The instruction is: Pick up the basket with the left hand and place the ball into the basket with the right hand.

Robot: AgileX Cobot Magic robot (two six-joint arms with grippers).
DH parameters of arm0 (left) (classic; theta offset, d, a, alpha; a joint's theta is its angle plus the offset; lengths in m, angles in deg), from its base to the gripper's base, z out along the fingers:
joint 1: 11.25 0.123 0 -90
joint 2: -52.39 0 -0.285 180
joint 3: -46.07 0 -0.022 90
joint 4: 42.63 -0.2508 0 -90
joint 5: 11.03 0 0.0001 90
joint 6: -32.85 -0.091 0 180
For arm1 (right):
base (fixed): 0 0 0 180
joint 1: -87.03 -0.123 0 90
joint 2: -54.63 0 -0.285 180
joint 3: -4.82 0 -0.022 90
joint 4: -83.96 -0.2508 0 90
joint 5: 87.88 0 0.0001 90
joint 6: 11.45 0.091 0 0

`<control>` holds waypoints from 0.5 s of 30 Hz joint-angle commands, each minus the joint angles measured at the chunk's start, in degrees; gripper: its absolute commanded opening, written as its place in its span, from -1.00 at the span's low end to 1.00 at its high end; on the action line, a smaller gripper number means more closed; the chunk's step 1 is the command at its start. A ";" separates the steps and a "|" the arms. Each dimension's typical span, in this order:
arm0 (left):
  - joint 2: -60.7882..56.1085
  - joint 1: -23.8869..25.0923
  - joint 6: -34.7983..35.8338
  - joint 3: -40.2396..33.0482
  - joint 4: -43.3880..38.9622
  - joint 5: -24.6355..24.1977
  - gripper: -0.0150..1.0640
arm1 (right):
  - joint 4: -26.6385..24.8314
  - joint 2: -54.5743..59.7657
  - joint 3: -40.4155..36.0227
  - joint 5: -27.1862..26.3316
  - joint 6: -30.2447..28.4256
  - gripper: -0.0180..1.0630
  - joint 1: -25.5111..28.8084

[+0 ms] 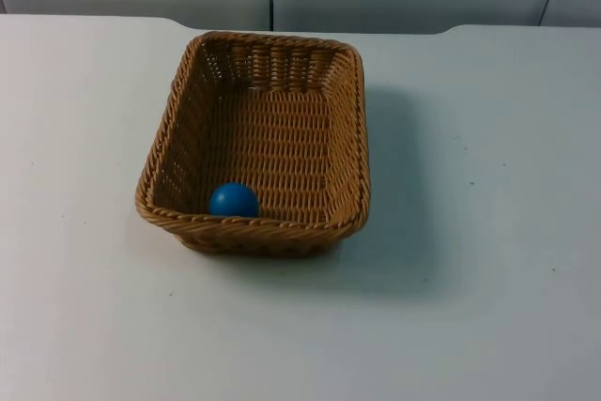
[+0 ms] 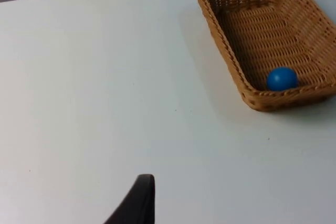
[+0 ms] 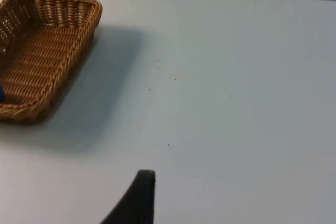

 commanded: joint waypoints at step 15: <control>-4.60 -0.34 -1.08 -0.61 1.63 -1.10 0.98 | -0.41 -0.43 -1.45 -1.07 1.11 0.97 -0.18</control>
